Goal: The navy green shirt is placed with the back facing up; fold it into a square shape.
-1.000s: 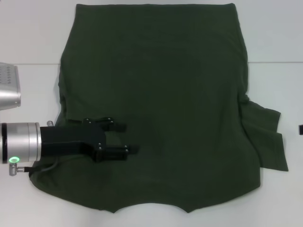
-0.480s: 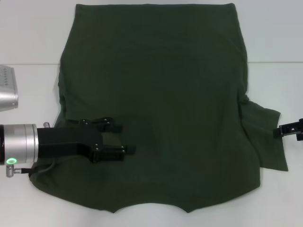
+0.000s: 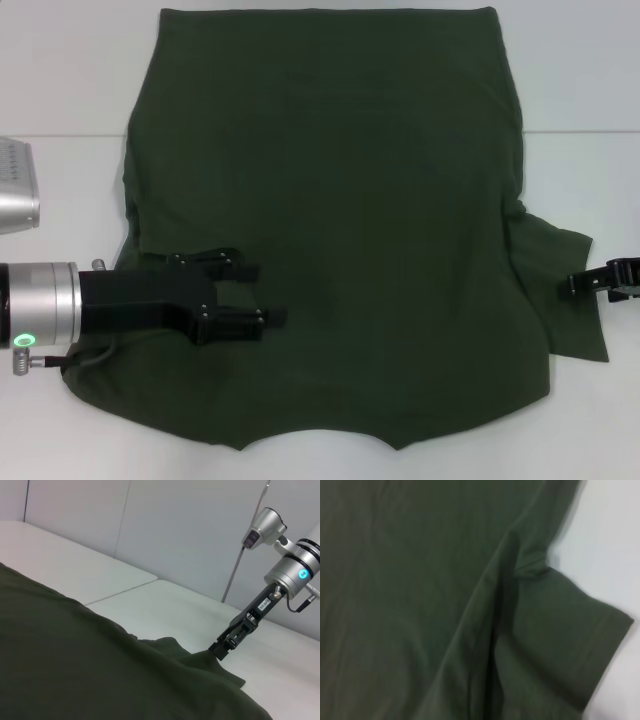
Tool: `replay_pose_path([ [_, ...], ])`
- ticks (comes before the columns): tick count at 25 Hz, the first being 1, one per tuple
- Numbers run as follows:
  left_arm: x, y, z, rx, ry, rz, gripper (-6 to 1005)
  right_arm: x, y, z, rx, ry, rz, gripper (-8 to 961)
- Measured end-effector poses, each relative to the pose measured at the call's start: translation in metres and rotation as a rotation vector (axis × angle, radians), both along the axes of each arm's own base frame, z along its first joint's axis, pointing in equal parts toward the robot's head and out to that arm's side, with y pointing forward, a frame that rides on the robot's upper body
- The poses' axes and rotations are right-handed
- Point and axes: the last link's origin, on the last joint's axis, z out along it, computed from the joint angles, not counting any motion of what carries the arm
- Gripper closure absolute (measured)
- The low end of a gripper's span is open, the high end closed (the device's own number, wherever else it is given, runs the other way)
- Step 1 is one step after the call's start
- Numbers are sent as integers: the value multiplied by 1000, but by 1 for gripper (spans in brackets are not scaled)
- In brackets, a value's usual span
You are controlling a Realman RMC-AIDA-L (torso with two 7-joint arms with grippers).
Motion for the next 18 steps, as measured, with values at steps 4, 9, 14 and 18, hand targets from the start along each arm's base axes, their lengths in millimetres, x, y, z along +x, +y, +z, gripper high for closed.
replay_pose_path([
  [4,0,0,0,-1,-1,4,198,-4,2,-3,-3,-1,11,173],
  [9,0,0,0,-2,-3,7,197,-7,3,-8,-14,-6,23,175],
  [14,0,0,0,-2,-3,8,198,-8,4,-10,-18,-15,26,177],
  [18,0,0,0,-2,-4,9,198,-7,4,-10,-11,-16,21,179],
])
